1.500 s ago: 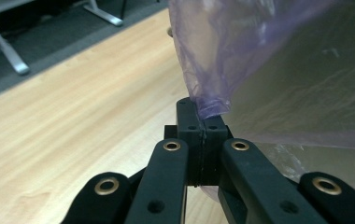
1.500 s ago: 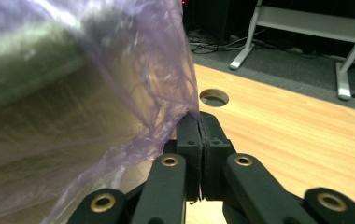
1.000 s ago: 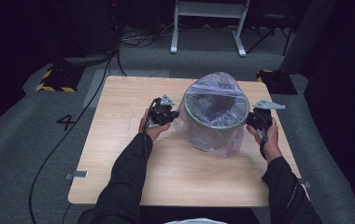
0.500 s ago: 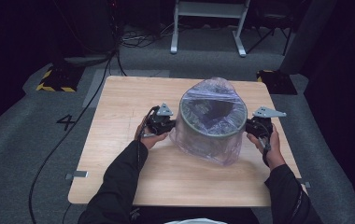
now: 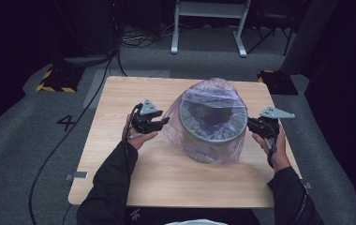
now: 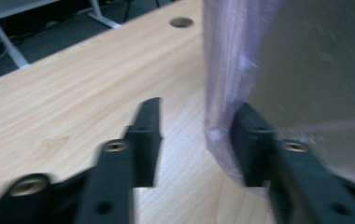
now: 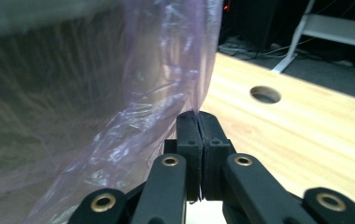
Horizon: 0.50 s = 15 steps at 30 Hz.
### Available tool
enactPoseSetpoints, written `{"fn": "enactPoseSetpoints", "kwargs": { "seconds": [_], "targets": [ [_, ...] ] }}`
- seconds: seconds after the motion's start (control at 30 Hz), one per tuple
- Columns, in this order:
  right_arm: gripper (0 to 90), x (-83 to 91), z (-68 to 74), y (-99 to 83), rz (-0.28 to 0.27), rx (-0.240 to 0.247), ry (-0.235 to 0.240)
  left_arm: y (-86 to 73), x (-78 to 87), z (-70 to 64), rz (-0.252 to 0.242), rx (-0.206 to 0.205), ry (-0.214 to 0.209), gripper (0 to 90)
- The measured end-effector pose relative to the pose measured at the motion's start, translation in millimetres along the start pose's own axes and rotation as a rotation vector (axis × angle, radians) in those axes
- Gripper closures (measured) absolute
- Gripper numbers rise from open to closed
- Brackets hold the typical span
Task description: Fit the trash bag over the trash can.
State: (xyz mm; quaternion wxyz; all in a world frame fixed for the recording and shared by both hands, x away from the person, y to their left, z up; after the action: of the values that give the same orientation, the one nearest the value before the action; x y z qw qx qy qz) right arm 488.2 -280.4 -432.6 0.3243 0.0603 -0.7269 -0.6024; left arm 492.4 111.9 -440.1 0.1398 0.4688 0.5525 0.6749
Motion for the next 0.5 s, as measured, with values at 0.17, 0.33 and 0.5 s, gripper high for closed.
{"fn": "enactPoseSetpoints", "kwargs": {
  "seconds": [0.17,0.33,0.5],
  "targets": [
    [88.5,5.0,-5.8,8.0,-0.018,-0.007,-0.025,4.4,15.3,9.3,-0.084,0.054,-0.014,30.4],
    [89.1,6.6,-11.1,13.9,-0.024,-0.005,-0.049,13.2,27.2,13.8,-0.147,0.075,-0.042,24.3],
    [89.1,7.3,-13.4,20.1,-0.027,0.004,-0.062,33.2,32.9,11.9,-0.203,0.058,-0.055,20.8]
  ]
}}
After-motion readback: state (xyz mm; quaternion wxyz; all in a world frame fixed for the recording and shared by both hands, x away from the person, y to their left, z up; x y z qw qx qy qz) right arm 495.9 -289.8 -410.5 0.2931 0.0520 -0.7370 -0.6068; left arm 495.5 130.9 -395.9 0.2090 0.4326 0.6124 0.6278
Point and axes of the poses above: each handheld gripper's, and its own axes: x roughly backward along the jaws, y roughly out of its top, z roughly to its left, the point moved 4 cm from there along -x, roughly forward along the jaws, and after that the axes turned 7 degrees about -y, right-handed, at the moved point
